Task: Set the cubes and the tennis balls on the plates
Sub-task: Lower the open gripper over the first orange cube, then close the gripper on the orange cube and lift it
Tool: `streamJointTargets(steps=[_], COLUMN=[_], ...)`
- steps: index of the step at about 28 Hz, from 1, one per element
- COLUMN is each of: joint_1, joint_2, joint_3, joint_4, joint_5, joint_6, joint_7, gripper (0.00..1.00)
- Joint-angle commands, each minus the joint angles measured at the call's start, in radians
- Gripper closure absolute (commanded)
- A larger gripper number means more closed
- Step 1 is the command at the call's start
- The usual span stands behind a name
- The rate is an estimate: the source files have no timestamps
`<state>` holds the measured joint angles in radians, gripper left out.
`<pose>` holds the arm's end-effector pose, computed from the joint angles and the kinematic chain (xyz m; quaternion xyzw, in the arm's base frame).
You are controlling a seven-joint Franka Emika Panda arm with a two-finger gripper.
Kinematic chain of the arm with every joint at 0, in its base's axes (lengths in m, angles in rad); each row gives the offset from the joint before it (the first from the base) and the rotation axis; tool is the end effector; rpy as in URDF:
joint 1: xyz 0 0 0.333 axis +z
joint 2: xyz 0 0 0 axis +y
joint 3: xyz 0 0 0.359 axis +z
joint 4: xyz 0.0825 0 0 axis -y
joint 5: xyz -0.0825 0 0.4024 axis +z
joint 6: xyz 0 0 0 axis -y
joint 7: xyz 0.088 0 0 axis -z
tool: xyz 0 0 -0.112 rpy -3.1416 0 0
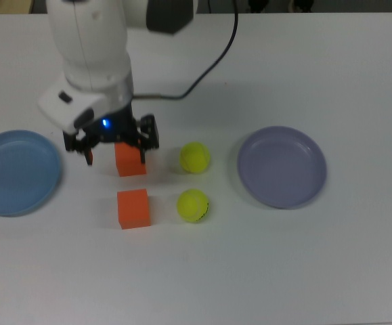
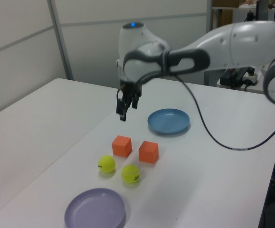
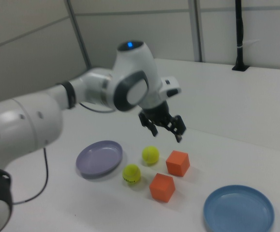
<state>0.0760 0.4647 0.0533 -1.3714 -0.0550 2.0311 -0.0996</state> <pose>0.7477 0.0856 0.4986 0.9879 0.1194 0.0979 0.0127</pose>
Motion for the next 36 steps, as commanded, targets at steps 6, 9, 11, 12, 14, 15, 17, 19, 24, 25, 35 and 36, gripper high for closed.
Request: streamJointTargets(steps=[6, 9, 11, 12, 14, 15, 17, 19, 24, 25, 35, 36], joint_1=[0.022, 0.025, 0.030, 0.030, 0.031, 0.031, 0.031, 0.033, 0.059, 0.059, 0.054, 0.053], joint_2=[0.095, 0.127, 0.146, 0.156, 0.184, 0.192, 0.206, 0.212, 0.218, 0.218, 0.154, 0.147], joint_3=[-0.004, -0.004, -0.004, -0.004, -0.004, -0.004, -0.004, -0.004, -0.004, -0.004, -0.003, -0.003], joint_4=[-0.032, -0.032, -0.032, -0.032, -0.032, -0.032, -0.032, -0.034, -0.044, -0.044, -0.034, -0.034], joint_5=[-0.100, -0.124, -0.138, -0.147, -0.189, -0.204, -0.233, -0.256, -0.260, -0.260, -0.243, -0.243], joint_6=[0.162, 0.199, 0.216, 0.224, 0.250, 0.256, 0.265, 0.270, 0.270, 0.270, 0.262, 0.262], joint_7=[-0.005, 0.012, 0.020, 0.023, 0.044, 0.055, 0.075, 0.107, 0.118, 0.120, 0.112, 0.110], gripper=[0.00, 0.00, 0.00, 0.00, 0.00, 0.00, 0.00, 0.00, 0.03, 0.03, 0.03, 0.03])
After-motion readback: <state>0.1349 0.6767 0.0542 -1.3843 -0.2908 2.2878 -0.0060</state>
